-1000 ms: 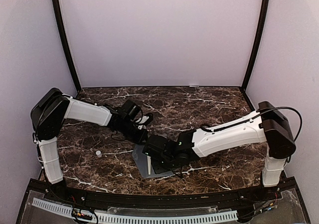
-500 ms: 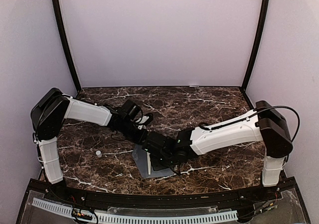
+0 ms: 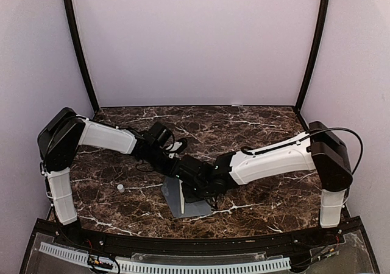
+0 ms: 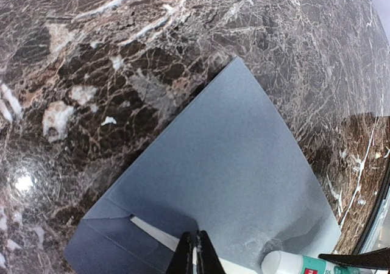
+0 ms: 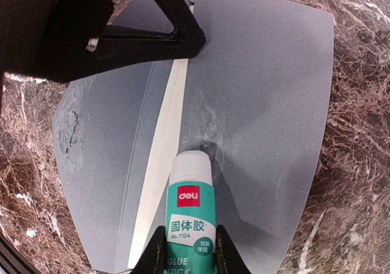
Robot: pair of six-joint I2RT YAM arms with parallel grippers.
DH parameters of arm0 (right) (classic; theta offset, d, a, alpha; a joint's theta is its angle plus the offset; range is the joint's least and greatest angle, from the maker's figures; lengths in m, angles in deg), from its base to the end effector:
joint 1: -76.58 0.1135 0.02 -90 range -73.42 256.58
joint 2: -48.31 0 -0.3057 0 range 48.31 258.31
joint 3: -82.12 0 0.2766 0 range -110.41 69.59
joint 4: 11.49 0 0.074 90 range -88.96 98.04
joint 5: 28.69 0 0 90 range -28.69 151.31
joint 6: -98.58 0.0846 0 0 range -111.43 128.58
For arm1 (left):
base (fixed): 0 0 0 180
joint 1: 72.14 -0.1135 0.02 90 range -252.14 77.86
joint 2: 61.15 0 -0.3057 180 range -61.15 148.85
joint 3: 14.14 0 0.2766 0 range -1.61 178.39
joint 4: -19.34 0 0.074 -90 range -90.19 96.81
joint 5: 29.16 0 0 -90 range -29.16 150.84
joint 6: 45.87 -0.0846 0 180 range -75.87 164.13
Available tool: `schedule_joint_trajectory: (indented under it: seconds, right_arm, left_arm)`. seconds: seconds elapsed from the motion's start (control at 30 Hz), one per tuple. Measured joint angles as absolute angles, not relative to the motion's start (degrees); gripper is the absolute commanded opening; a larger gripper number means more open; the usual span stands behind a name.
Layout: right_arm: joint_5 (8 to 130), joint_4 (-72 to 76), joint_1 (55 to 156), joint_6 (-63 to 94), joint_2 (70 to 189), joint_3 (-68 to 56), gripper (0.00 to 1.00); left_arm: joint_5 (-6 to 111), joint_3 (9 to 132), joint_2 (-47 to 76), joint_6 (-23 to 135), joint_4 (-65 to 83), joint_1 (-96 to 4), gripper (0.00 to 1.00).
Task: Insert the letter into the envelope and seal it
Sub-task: Paint the envelope at the center of the board.
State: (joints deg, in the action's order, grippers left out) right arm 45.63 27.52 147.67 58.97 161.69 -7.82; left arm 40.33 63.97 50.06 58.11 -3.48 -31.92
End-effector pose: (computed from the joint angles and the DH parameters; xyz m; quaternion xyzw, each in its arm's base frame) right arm 0.1730 0.4344 0.1462 -0.1409 0.9523 0.1410 0.2309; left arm 0.3231 -0.3120 0.1205 0.2644 0.9044 -0.2829 0.1792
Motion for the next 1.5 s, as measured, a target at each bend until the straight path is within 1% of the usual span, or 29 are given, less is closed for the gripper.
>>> schedule_joint_trajectory:
  seconds: [0.97, 1.5]
  right_arm:
    - [47.1, 27.0, 143.4, 56.0, 164.8, -12.0, 0.00]
    - [47.2, 25.2, 142.1, 55.1, 164.9, -11.7, 0.00]
  left_arm:
    - [40.3, 64.3, 50.4, 58.1, -2.9, -32.1, 0.05]
    - [40.4, 64.4, 50.5, 58.2, -2.8, -32.1, 0.05]
